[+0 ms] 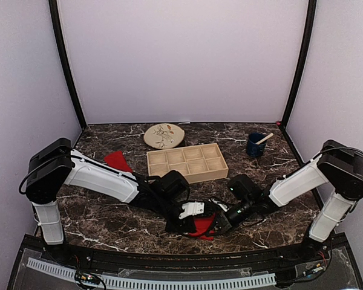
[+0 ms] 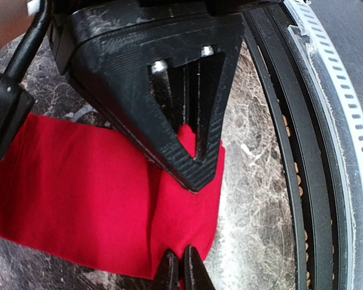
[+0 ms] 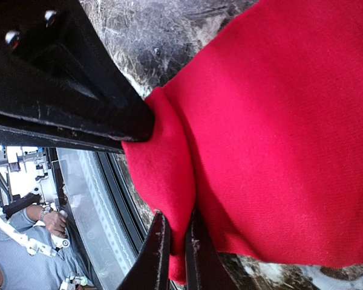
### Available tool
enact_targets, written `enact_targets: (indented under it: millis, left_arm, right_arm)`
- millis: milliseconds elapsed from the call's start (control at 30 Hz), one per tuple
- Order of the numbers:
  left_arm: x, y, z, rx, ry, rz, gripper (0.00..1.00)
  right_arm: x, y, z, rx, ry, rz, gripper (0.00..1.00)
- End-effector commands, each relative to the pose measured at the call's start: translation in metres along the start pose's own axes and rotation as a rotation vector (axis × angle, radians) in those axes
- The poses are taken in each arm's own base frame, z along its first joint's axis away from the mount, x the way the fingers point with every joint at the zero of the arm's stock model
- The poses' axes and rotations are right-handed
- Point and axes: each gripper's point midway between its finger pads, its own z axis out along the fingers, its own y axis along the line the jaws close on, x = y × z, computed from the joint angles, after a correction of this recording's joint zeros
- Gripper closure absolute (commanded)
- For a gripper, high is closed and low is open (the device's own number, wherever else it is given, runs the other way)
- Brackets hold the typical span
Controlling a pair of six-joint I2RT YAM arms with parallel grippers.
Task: Roll the socks
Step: Roll the sock at the center of the board.
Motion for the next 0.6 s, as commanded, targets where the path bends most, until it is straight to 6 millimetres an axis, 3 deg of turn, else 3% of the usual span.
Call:
enact_targets:
  millis: [0, 133, 367, 567]
  left_arm:
    - [0.007, -0.010, 0.006, 0.050, 0.040, -0.013, 0.99]
    - [0.010, -0.012, 0.007, 0.063, 0.053, -0.030, 1.00]
    - [0.016, -0.014, 0.009, 0.075, 0.072, -0.061, 1.00]
    - [0.016, -0.013, 0.008, 0.084, 0.077, -0.089, 1.00]
  right_arm:
    - [-0.008, -0.002, -0.001, 0.006, -0.013, -0.014, 1.00]
    - [-0.006, -0.004, -0.003, 0.015, -0.016, -0.008, 0.96]
    - [-0.009, -0.007, -0.014, 0.050, -0.059, -0.009, 0.74]
    - [-0.010, -0.008, -0.024, 0.086, -0.101, -0.018, 0.68]
